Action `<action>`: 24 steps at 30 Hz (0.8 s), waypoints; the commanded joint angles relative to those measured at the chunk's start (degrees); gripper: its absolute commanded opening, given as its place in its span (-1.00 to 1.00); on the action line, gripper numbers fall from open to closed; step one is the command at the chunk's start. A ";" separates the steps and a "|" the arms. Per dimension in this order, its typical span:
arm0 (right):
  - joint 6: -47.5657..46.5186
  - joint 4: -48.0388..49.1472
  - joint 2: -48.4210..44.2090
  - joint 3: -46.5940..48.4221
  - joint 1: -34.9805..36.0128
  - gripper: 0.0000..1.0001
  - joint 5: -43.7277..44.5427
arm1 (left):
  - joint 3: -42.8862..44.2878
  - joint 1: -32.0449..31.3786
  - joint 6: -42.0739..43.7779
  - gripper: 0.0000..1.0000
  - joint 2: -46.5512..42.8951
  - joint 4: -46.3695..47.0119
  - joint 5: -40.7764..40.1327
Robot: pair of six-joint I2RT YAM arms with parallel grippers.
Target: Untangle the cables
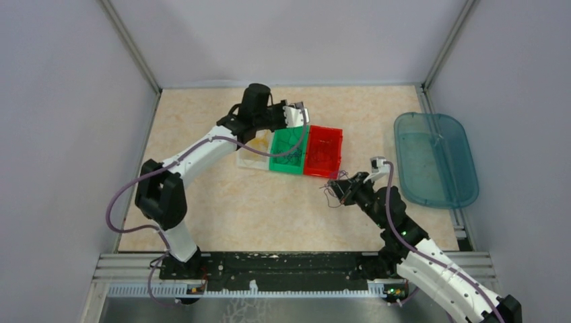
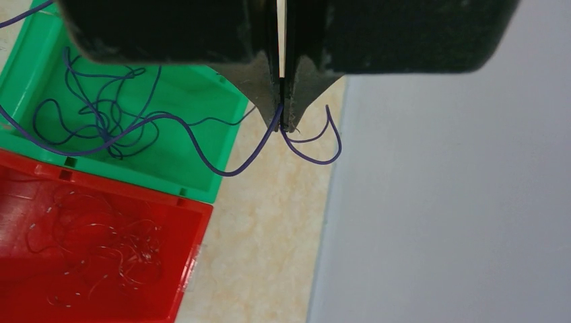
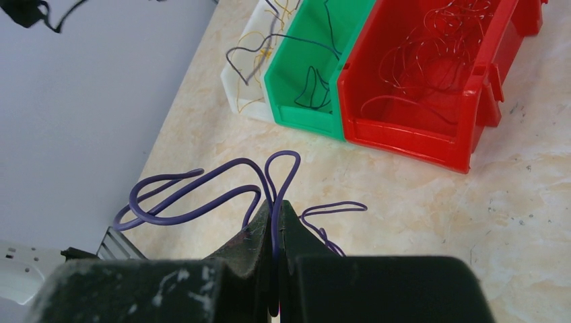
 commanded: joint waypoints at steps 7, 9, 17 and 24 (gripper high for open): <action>0.33 0.48 -1.07 3.98 -0.40 -1.00 2.12 | 5.17 -1.36 -0.09 -1.00 9.99 -6.96 2.25; 0.40 0.42 -1.01 4.00 -0.41 -1.00 2.30 | 5.45 -1.48 0.52 -1.00 11.12 -7.61 2.30; 0.08 0.90 0.38 4.88 -0.41 -1.00 2.80 | 7.39 -1.51 4.15 -1.00 15.47 -12.14 1.69; 0.16 1.17 1.76 5.68 -0.41 -1.00 2.78 | 13.39 -1.32 8.70 -0.86 21.08 -15.68 -2.51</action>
